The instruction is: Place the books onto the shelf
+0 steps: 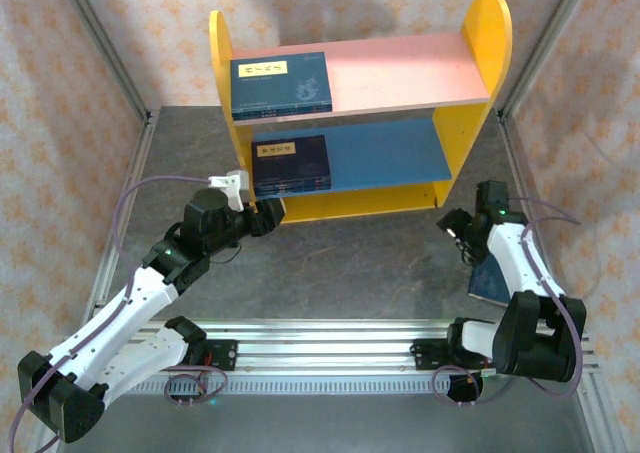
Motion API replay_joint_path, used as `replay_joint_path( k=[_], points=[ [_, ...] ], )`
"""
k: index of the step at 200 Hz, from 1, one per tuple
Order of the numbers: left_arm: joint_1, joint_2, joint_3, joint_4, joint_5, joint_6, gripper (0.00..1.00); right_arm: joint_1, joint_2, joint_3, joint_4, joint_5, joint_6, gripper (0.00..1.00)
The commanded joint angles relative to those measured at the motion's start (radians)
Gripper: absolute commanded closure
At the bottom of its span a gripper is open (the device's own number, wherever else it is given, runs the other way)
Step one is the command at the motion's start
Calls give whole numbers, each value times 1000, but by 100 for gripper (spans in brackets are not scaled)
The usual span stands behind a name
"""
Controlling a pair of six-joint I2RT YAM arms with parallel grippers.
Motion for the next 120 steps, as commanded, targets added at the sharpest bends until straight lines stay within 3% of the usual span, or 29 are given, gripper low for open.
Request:
replay_joint_path(
  k=[1, 55, 120],
  points=[
    [6, -16, 5, 3, -1, 2, 37, -86, 8, 35, -91, 98, -87, 14],
    [5, -18, 6, -11, -7, 20, 36, -297, 56, 4, -38, 149, -108, 11],
    [4, 5, 20, -22, 24, 36, 36, -310, 208, -83, 88, -38, -88, 12]
  ],
)
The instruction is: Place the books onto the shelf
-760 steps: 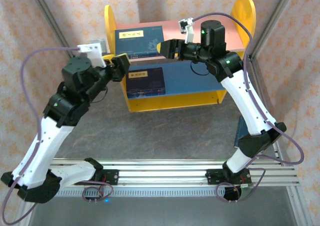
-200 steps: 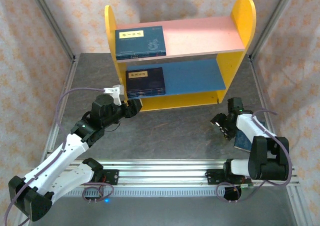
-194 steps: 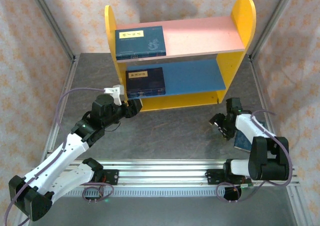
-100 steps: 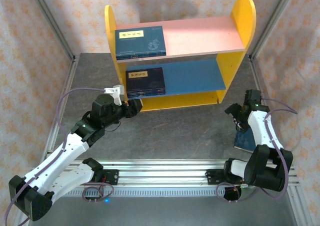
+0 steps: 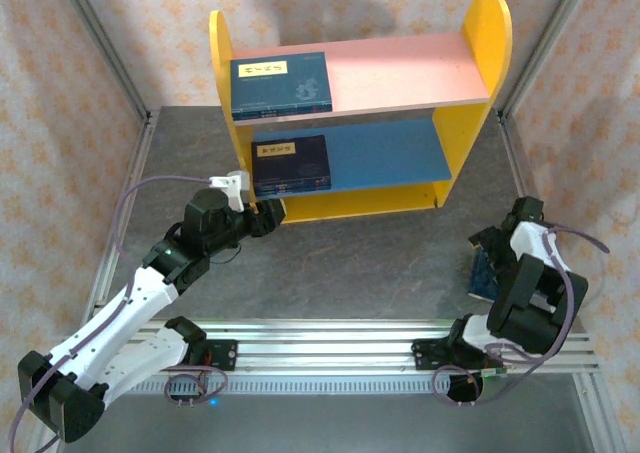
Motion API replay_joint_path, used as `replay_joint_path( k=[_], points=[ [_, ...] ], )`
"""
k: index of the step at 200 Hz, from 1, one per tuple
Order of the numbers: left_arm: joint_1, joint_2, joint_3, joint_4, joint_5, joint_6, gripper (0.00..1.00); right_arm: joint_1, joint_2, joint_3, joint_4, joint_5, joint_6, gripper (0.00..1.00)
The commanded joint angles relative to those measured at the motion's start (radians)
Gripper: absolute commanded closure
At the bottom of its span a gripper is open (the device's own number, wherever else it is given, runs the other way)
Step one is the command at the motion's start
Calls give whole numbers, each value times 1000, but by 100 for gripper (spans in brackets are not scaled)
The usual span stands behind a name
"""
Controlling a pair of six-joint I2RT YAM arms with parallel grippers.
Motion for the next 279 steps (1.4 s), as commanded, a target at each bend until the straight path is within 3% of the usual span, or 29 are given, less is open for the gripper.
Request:
replay_joint_path(
  k=[1, 37, 88, 163, 227, 251, 279],
  points=[
    [3, 1, 19, -14, 19, 26, 36, -3, 33, -32, 49, -79, 0, 12],
    [-8, 13, 13, -8, 24, 35, 36, 25, 53, -99, 103, -214, 9, 14],
    [-46, 104, 33, -8, 20, 33, 37, 214, 5, -153, 163, -259, 111, 14],
    [-124, 154, 10, 21, -32, 4, 39, 694, -48, -202, 283, -166, 401, 14],
    [-152, 195, 9, 30, -61, -11, 41, 1145, 97, -109, 366, -77, 579, 14],
    [-160, 202, 13, 22, -74, -9, 41, 1178, 130, -66, 369, -95, 560, 15],
    [-169, 220, 18, 22, -79, -11, 41, 1134, 96, -47, 248, -65, 460, 14]
  ],
)
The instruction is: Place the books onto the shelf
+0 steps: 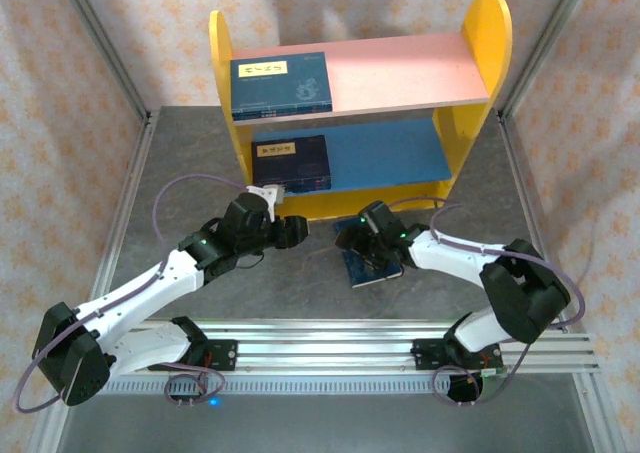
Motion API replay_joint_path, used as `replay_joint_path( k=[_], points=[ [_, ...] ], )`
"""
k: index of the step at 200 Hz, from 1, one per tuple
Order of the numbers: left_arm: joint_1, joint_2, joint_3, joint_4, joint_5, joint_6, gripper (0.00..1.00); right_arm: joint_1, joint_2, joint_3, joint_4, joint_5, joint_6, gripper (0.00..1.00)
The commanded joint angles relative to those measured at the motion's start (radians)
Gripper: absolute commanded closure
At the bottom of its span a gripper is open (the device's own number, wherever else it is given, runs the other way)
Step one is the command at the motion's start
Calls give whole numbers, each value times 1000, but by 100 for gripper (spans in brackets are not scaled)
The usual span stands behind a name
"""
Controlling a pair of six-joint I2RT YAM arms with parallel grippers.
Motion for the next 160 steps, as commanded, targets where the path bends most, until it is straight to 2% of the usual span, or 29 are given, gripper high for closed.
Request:
replay_joint_path(
  k=[1, 33, 70, 115, 160],
  points=[
    [-15, 15, 14, 15, -36, -2, 41, -33, 17, -30, -219, 9, -50, 14],
    [-36, 54, 35, 29, -42, -4, 42, -141, -38, -52, -297, 28, -149, 14],
    [-68, 100, 60, 45, -65, -11, 41, -159, -83, -2, -411, 76, -238, 13],
    [-107, 176, 97, 54, -89, -11, 42, -158, -71, 36, -368, 71, -286, 15],
    [-113, 288, 107, 89, -86, -22, 44, -144, -17, 38, -332, 15, -312, 20]
  ],
)
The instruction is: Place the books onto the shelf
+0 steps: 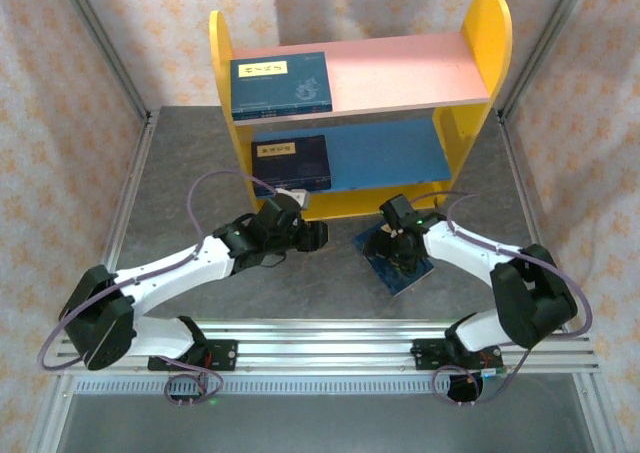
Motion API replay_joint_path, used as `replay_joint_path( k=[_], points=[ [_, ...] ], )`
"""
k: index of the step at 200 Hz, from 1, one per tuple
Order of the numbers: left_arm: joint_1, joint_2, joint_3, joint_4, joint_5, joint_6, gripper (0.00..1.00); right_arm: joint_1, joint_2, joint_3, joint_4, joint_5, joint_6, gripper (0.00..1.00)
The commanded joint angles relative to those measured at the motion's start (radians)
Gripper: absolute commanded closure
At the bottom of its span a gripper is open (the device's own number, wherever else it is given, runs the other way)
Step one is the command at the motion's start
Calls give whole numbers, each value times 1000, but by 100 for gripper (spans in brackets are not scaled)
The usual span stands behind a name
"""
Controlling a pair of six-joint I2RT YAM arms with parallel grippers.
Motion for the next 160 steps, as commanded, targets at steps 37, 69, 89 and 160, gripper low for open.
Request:
replay_joint_path(
  k=[37, 69, 89, 160],
  points=[
    [-19, 112, 34, 82, -1, -28, 45, -15, -155, -47, -22, 50, -13, 18],
    [-52, 143, 55, 84, 1, -52, 46, -72, -215, 23, -135, 108, -80, 17],
    [-73, 159, 51, 105, 3, -80, 46, -166, -203, 21, -158, 110, -118, 16],
    [-122, 206, 52, 139, 4, -122, 47, -348, -66, 12, -85, 73, -228, 17]
  ],
)
